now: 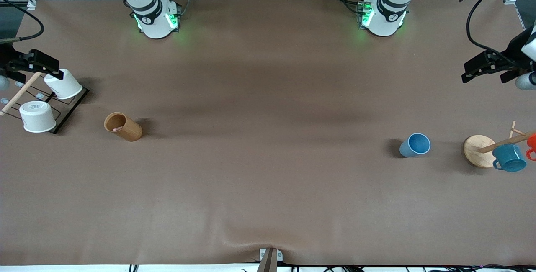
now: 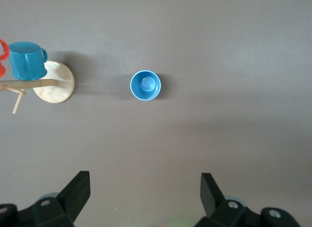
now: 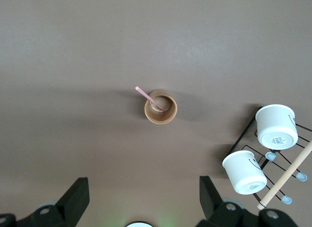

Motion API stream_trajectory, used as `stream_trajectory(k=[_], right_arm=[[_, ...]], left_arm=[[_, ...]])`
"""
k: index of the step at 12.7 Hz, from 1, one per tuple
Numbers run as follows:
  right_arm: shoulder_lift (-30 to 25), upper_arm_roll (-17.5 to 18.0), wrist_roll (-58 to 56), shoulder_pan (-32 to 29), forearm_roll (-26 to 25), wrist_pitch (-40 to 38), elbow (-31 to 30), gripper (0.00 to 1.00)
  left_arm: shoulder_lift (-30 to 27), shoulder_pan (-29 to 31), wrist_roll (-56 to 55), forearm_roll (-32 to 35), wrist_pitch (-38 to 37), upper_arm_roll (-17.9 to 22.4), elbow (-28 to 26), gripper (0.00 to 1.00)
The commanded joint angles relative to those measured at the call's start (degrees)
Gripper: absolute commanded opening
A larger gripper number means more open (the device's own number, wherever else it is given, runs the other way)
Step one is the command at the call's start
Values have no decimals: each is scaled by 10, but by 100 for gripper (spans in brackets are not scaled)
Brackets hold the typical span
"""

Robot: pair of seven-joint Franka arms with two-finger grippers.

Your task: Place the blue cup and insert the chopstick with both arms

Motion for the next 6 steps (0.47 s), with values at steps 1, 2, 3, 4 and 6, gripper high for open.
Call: stream_trajectory(k=[1,2,3,4,6], right_arm=[[8,-1,0,0,6,-6,6,100],[12,-1,0,0,7,-4,7,100],[13,0,0,1,7,-3,7,100],[15,-1,-1,1,7,-2,7,100],[20,-1,-1,-1,7,-1,5,100]], left_arm=[[3,3,1,8,-1,-2,-8,100],[3,2,1,9,2,-2,-10,100],[4,2,1,9,18,-2,-19,100],[6,2,1,9,50,-2,-37,100],[13,3,1,9,103,-2,-73,100]])
